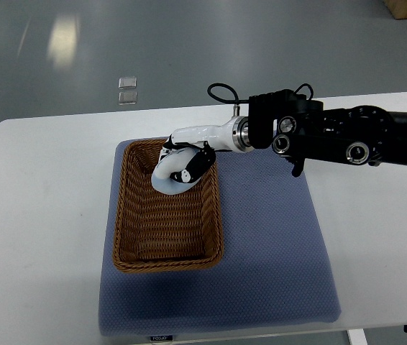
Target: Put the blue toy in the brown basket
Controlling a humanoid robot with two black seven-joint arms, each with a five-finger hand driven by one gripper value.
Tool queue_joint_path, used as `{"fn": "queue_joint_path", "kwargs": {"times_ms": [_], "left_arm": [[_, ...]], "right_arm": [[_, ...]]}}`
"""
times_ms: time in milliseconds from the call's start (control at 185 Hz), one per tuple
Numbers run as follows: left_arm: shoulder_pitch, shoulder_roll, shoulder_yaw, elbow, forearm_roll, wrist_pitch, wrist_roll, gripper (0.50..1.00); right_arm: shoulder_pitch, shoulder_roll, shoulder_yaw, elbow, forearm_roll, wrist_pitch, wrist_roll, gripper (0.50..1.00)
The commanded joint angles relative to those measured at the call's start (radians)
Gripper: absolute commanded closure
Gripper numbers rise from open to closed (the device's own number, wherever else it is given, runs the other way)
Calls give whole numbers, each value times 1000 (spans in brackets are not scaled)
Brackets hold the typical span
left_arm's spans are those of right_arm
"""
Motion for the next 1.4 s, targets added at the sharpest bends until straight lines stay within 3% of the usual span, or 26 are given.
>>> {"fn": "queue_joint_path", "kwargs": {"times_ms": [0, 233, 417, 503, 525, 547, 579, 780, 1072, 1397], "left_arm": [[0, 0, 0, 0, 0, 0, 0, 500], [0, 0, -2, 1, 0, 0, 0, 500], [0, 0, -2, 1, 0, 0, 0, 500], [0, 0, -2, 1, 0, 0, 0, 500], [0, 0, -2, 1, 0, 0, 0, 500], [0, 0, -2, 1, 0, 0, 0, 500], [0, 0, -2, 1, 0, 0, 0, 500], [0, 0, -2, 1, -2, 0, 0, 500], [0, 0, -2, 1, -2, 0, 0, 500], [0, 0, -2, 3, -2, 0, 0, 500]], "right_arm": [[-8, 78, -15, -63, -1, -16, 4, 1000], [-61, 175, -30, -152, -18, -27, 15, 1000], [-102, 178, -31, -185, -21, -43, 18, 993], [-116, 178, -30, -198, -21, -43, 21, 906], [-117, 178, -30, -199, -21, -43, 21, 873], [-119, 178, -30, -201, -21, -43, 24, 800], [-120, 178, -30, -205, -20, -43, 24, 748], [-119, 178, -19, -208, -17, -41, 24, 599], [-70, 175, 44, -205, 2, -21, 24, 593], [-81, 78, 199, -204, 5, -3, 24, 591]]}}
